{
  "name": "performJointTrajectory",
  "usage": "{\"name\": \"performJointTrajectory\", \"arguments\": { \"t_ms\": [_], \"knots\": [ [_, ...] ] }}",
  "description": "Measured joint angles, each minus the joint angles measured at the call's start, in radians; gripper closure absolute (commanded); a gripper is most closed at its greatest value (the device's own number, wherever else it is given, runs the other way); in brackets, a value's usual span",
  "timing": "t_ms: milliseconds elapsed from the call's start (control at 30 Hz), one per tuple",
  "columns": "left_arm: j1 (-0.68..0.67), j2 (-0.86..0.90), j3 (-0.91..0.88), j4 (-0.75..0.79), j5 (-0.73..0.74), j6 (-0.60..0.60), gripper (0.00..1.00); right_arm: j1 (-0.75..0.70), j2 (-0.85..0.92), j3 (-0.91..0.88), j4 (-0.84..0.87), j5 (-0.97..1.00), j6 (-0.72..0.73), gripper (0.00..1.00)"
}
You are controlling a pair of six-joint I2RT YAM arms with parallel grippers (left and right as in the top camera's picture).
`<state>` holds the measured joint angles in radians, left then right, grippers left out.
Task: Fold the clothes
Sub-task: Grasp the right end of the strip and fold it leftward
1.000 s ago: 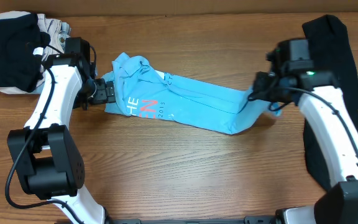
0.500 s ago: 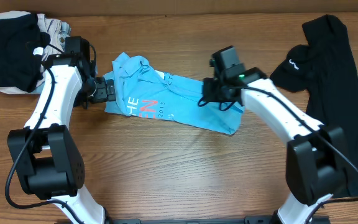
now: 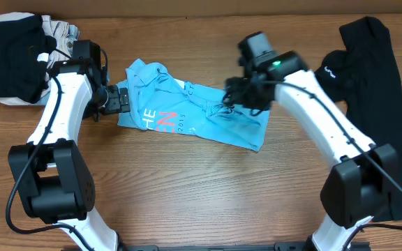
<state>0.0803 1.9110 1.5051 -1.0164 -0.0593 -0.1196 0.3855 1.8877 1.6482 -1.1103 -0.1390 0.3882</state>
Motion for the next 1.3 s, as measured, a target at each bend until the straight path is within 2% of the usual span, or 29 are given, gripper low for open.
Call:
{"name": "performJointTrajectory", "arguments": {
  "t_ms": [200, 467, 567, 867, 933, 1033, 1300],
  "knots": [
    [0.0, 0.0, 0.0, 0.002, 0.0, 0.0, 0.0, -0.137, 0.0, -0.121, -0.022, 0.039, 0.079, 0.37],
    [0.0, 0.0, 0.0, 0.003, 0.0, 0.0, 0.0, -0.181, 0.001, -0.349, 0.229, -0.043, 0.126, 0.52],
    [0.0, 0.0, 0.0, 0.003, 0.0, 0.0, 0.0, -0.166, 0.001, -0.375, 0.306, -0.061, 0.133, 0.58],
    [0.0, 0.0, 0.0, 0.003, 0.0, 0.0, 0.0, -0.15, 0.001, -0.38, 0.361, -0.055, 0.137, 0.78],
    [0.0, 0.0, 0.0, 0.003, 0.0, 0.0, 0.0, -0.15, 0.001, -0.38, 0.364, -0.045, 0.137, 0.83],
    [0.0, 0.0, 0.0, 0.003, 0.0, 0.0, 0.0, -0.15, 0.001, -0.381, 0.373, -0.028, 0.138, 0.96],
    [0.0, 0.0, 0.0, 0.003, 0.0, 0.0, 0.0, -0.15, 0.001, -0.38, 0.421, 0.005, 0.119, 0.96]
  ]
}}
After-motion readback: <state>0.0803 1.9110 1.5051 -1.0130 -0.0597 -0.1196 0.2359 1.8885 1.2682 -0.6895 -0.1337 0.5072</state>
